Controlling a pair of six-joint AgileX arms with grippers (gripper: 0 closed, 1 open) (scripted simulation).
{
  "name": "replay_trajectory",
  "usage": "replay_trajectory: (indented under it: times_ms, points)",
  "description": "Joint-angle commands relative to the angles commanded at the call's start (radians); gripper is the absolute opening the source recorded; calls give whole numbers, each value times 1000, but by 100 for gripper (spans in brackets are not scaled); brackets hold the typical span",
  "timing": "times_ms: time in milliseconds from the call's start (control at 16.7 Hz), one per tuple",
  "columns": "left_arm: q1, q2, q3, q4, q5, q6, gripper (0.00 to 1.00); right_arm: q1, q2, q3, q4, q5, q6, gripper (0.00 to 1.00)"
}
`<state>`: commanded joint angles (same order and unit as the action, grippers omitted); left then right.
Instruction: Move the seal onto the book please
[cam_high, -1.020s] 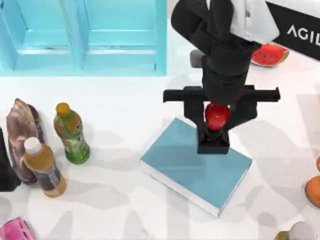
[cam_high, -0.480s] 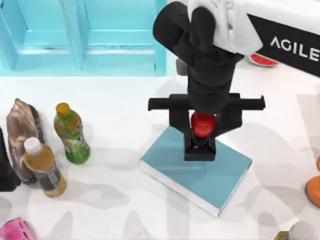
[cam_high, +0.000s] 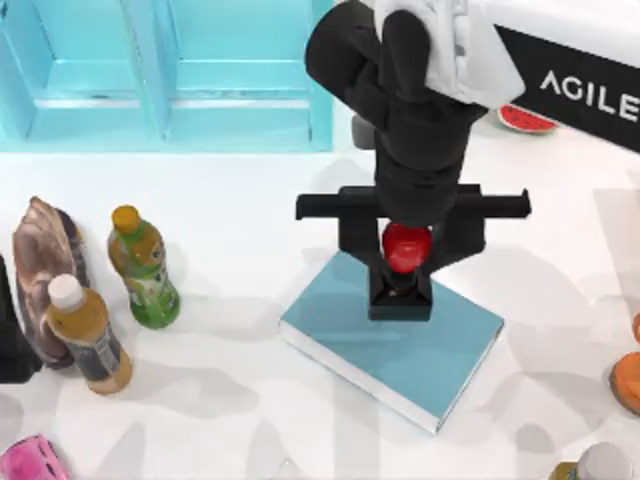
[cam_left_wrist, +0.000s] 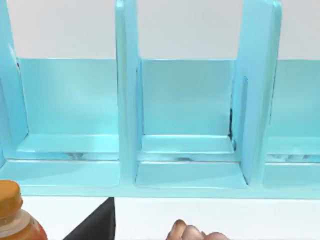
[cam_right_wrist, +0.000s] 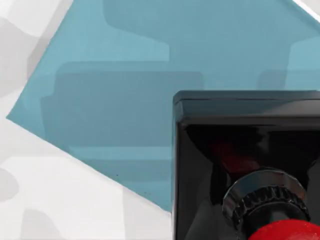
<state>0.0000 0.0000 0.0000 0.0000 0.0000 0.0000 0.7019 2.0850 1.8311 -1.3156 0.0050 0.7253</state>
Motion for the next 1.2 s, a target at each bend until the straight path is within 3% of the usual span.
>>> replay_trajectory:
  times_ms: [660, 1200]
  points:
    - [0, 0, 0, 0, 0, 0, 100, 0, 0, 0, 0, 0, 0, 98]
    - [0, 0, 0, 0, 0, 0, 100, -1, 0, 0, 0, 0, 0, 100]
